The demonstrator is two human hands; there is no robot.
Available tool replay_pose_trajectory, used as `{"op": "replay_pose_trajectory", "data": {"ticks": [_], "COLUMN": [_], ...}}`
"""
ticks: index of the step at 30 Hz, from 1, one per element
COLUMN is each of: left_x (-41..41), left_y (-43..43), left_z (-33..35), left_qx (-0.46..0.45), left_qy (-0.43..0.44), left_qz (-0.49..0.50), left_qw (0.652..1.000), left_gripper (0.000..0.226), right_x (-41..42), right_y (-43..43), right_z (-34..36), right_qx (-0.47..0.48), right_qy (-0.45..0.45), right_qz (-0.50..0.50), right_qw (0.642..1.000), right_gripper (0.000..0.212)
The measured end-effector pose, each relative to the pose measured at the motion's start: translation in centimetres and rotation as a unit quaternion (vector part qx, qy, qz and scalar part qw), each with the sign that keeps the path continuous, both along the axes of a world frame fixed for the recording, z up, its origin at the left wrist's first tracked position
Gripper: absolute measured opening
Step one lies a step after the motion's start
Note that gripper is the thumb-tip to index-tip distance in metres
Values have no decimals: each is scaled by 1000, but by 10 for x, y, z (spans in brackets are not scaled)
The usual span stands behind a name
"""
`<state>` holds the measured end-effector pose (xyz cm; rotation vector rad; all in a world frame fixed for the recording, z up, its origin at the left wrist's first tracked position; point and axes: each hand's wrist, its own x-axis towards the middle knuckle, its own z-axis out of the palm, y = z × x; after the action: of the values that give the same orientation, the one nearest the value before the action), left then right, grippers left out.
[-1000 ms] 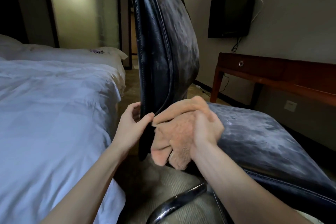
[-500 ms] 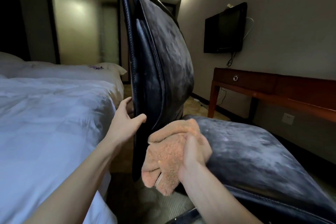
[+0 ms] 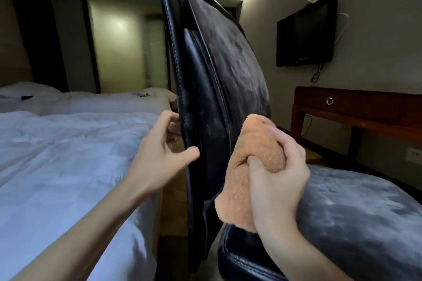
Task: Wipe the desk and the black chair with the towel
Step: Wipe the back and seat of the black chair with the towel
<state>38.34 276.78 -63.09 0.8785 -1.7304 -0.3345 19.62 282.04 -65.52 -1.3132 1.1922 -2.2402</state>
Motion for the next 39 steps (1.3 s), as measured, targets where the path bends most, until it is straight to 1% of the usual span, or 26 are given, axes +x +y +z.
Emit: {"op": "replay_pose_trajectory", "data": {"ticks": [2,3,4,6,7,9,10,11,13,15,18,20,22,23,24,25,26,27,28,29,31,32,35,37,39], "left_x": [9,14,20,25,26,26,25,24,18,12,6,3,1,1,3,5,6,5,3,1,-6,-11,-21,-26,-32], "left_y": [-8,-10,-16,-22,-23,-27,-28,-28,-29,-32,-33,-33,-27,-26,-23,-20,-18,-16,-13,-12,-12,-12,-25,-35,-44], "left_z": [9,11,16,23,26,35,39,42,46,43,39,40,43,45,47,50,57,66,78,92,121,137,176,187,182], "left_qx": [11,29,55,112,130,133,127,122,112,107,110,107,104,105,110,116,121,121,123,123,92,68,8,-1,-14], "left_qy": [-22,-18,5,95,131,165,181,200,242,275,312,330,314,302,287,269,254,246,256,278,330,343,315,295,297], "left_qz": [-23,-48,-81,-142,-157,-161,-161,-163,-163,-161,-163,-146,-138,-140,-138,-131,-118,-100,-76,-56,-32,-23,-7,19,18], "left_qw": [999,998,995,979,970,964,962,958,950,942,930,927,934,937,941,947,952,956,956,951,939,937,949,955,955], "left_gripper": [40,43,43,40,42,52,52,49,47,48,51,49,49,51,53,54,53,53,52,51,46,43,40,48,51], "right_x": [-2,-2,-2,-1,-1,3,6,10,19,22,11,2,0,0,0,-1,-1,-2,-3,-3,-4,-4,-8,-14,-23], "right_y": [-5,-6,-10,-14,-16,-16,-16,-18,-24,-31,-30,-21,-14,-14,-15,-17,-19,-22,-25,-27,-34,-38,-49,-54,-60], "right_z": [6,11,18,41,57,96,114,130,145,136,88,54,30,24,22,24,32,42,56,71,99,111,133,130,111], "right_qx": [-47,-70,-94,-136,-155,-185,-198,-209,-216,-209,-220,-233,-219,-211,-211,-218,-225,-229,-235,-245,-261,-261,-249,-236,-207], "right_qy": [61,97,126,165,176,211,246,293,403,498,562,607,643,654,652,638,609,573,528,478,391,354,269,214,162], "right_qz": [-19,-35,-48,-63,-70,-95,-109,-128,-176,-201,-214,-202,-185,-178,-168,-156,-145,-134,-122,-114,-110,-114,-92,-49,-13], "right_qw": [997,992,986,975,970,955,943,924,872,817,768,733,710,705,709,722,746,775,807,836,876,891,926,947,965], "right_gripper": [60,59,57,55,53,51,51,49,48,45,28,14,33,35,26,15,13,18,21,24,30,33,45,53,53]}}
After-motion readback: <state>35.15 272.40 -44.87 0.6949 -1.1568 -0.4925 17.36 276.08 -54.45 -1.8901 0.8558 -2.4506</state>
